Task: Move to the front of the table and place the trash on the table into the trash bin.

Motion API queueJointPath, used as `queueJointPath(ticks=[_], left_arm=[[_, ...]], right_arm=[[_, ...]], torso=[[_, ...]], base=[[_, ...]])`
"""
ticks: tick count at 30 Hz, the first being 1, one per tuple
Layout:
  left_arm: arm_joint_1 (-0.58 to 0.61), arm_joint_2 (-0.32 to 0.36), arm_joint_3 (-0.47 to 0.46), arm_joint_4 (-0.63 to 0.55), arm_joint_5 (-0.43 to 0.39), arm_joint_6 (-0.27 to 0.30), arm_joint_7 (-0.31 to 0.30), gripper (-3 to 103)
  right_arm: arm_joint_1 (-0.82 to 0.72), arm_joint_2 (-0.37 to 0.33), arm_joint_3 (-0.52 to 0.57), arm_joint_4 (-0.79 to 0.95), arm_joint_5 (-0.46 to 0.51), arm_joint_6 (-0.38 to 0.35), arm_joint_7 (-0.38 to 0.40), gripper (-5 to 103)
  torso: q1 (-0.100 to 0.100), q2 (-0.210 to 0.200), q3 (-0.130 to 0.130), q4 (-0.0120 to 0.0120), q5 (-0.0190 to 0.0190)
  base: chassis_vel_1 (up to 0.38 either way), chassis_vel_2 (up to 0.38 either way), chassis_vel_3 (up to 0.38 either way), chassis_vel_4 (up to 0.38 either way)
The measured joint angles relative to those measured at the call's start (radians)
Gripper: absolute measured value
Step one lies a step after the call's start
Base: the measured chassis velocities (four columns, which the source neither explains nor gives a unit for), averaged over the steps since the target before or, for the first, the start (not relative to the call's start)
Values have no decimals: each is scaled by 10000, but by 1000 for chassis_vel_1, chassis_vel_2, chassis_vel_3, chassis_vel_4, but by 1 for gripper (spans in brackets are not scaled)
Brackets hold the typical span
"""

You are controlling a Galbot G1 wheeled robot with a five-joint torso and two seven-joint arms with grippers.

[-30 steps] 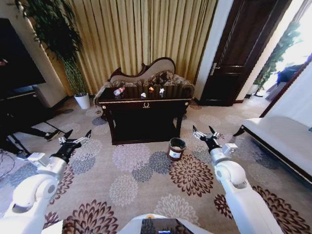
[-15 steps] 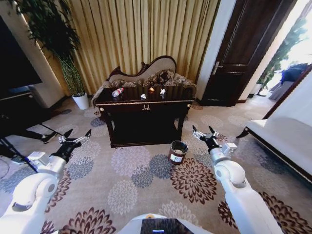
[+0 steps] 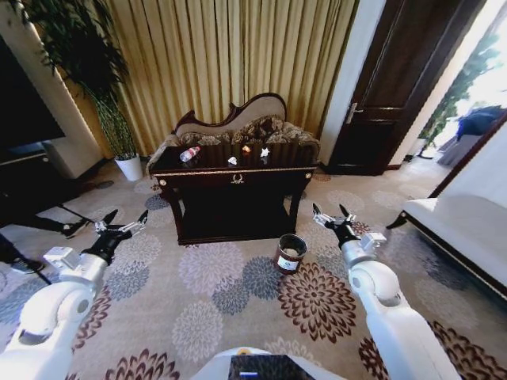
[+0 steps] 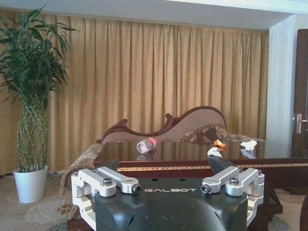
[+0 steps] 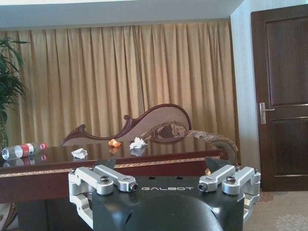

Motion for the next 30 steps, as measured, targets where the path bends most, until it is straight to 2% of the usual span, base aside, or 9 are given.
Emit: queueJointPath(ticks=[30], left_arm=[[-81, -33, 64, 109, 8, 12, 33, 100]], right_arm=[[37, -30, -85, -32, 9, -20, 0, 100]], torso=[[-4, 2, -2, -1, 0]], base=[[-93, 91, 89, -86]])
